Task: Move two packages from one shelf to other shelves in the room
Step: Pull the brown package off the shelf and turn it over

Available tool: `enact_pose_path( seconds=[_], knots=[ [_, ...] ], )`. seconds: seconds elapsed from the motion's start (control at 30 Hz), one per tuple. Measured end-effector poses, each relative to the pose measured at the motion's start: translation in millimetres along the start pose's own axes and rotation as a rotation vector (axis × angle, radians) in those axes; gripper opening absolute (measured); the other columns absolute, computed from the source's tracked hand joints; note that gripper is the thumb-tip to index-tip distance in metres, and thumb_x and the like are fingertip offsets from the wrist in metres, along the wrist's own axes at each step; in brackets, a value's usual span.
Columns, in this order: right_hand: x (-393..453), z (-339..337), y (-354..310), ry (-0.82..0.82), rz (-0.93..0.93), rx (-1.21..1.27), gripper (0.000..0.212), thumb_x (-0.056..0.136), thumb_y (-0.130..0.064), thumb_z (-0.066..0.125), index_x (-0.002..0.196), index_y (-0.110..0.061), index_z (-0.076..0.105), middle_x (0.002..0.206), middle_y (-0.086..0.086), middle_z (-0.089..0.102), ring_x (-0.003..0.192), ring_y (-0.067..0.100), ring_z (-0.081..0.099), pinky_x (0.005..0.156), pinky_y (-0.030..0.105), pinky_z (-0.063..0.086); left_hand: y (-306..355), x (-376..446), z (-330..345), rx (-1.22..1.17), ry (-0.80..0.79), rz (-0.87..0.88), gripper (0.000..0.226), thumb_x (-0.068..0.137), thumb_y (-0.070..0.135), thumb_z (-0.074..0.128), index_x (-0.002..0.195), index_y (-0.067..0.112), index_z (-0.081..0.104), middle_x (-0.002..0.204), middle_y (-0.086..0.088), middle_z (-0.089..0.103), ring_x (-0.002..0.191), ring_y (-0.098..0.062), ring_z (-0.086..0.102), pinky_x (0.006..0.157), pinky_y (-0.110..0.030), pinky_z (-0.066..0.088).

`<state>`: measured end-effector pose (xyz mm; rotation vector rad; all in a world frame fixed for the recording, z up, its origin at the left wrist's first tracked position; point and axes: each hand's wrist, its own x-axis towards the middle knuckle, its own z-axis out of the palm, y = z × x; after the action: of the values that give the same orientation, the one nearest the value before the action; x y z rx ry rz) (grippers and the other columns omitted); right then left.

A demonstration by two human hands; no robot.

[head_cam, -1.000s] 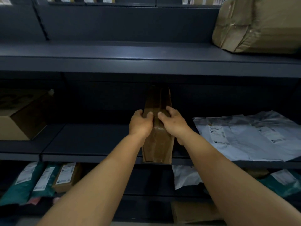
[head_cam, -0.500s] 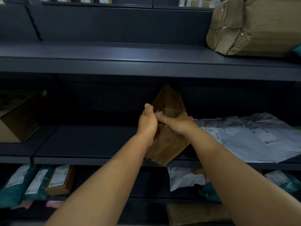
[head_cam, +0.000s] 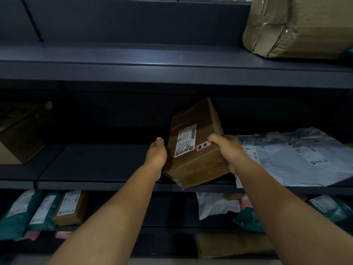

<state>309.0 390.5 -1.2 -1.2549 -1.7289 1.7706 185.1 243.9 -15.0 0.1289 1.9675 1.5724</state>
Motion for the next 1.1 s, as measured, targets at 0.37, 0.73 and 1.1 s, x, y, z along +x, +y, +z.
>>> enact_pose_path(
  seconds=[0.37, 0.73, 1.1],
  knots=[
    [3, -8, 33, -0.112, 0.025, 0.137, 0.030, 0.080, -0.032, 0.067, 0.106, -0.016, 0.065, 0.097, 0.017, 0.071, 0.076, 0.030, 0.068, 0.060, 0.038, 0.057, -17, 5, -9, -0.005, -0.004, -0.013, 0.032, 0.102, 0.040, 0.035, 0.103, 0.017, 0.057, 0.108, -0.007, 0.063, 0.099, -0.022, 0.060, 0.083, -0.034, 0.044],
    [4, -4, 56, -0.270, 0.065, 0.350, 0.020, 0.092, -0.027, 0.051, 0.096, -0.014, 0.066, 0.082, 0.012, 0.070, 0.066, 0.022, 0.067, 0.057, 0.030, 0.055, -30, 3, -24, -0.036, -0.020, -0.029, 0.040, 0.099, 0.036, 0.048, 0.135, 0.020, 0.051, 0.101, 0.000, 0.065, 0.086, -0.016, 0.062, 0.062, -0.029, 0.049],
    [8, 6, 72, -0.394, 0.028, 0.427, 0.062, 0.069, -0.004, 0.051, 0.130, -0.014, 0.051, 0.113, 0.014, 0.063, 0.091, 0.027, 0.064, 0.069, 0.035, 0.057, -48, -5, -41, -0.198, -0.103, -0.069, 0.075, 0.079, 0.036, 0.076, 0.144, 0.034, 0.039, 0.113, -0.003, 0.070, 0.096, -0.023, 0.068, 0.068, -0.039, 0.056]
  ],
)
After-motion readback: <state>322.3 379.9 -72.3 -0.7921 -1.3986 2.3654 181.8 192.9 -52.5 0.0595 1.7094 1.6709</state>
